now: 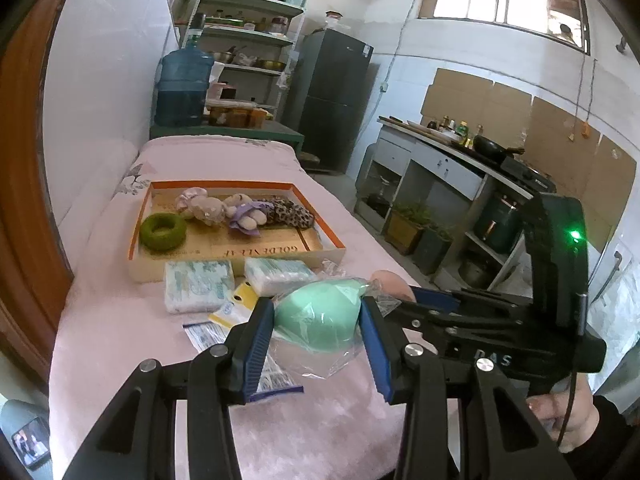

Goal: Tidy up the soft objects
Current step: 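Carry the mint sponge and pink sponge into the box lid with both tools, then open both tools to release the two sponges in the lid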

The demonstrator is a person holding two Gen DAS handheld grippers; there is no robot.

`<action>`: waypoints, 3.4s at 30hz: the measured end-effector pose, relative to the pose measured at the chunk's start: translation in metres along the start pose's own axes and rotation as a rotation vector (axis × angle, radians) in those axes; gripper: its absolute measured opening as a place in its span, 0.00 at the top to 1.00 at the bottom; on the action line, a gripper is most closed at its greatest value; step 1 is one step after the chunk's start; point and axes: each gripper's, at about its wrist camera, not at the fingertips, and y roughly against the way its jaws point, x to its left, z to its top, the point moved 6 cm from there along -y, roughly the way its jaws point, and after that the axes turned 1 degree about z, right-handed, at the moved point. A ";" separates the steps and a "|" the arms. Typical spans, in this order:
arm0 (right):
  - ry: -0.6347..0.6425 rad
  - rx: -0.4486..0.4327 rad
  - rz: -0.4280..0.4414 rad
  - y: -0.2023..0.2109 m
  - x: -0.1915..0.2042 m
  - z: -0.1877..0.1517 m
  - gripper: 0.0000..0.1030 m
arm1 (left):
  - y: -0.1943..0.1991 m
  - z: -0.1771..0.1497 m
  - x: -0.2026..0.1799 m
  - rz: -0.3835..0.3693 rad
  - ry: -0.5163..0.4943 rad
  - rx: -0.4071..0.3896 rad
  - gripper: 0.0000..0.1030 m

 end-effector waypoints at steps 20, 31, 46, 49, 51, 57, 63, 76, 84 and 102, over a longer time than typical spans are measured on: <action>0.015 -0.014 0.025 -0.032 -0.004 0.035 0.60 | -0.047 0.037 0.042 0.086 0.046 0.014 0.57; -0.016 -0.025 0.018 -0.053 -0.019 0.053 0.60 | -0.074 0.050 0.063 0.192 0.052 0.039 0.57; -0.056 -0.018 -0.045 -0.088 -0.042 0.076 0.60 | -0.111 0.064 0.093 0.274 0.088 0.069 0.57; -0.061 -0.015 -0.048 -0.095 -0.046 0.079 0.60 | -0.117 0.066 0.097 0.277 0.092 0.073 0.57; -0.066 -0.014 -0.049 -0.100 -0.049 0.082 0.60 | -0.120 0.068 0.100 0.282 0.092 0.075 0.57; -0.075 -0.015 -0.051 -0.109 -0.054 0.087 0.60 | -0.131 0.075 0.109 0.295 0.092 0.074 0.57; -0.075 -0.013 -0.053 -0.116 -0.056 0.092 0.60 | -0.140 0.080 0.116 0.317 0.082 0.073 0.57; -0.076 -0.002 -0.072 -0.141 -0.068 0.108 0.60 | -0.160 0.086 0.129 0.339 0.080 0.094 0.57; -0.085 0.046 -0.095 -0.171 -0.081 0.105 0.60 | -0.180 0.075 0.128 0.342 0.068 0.139 0.57; -0.069 0.098 -0.142 -0.197 -0.088 0.093 0.58 | -0.197 0.063 0.138 0.308 0.132 0.198 0.54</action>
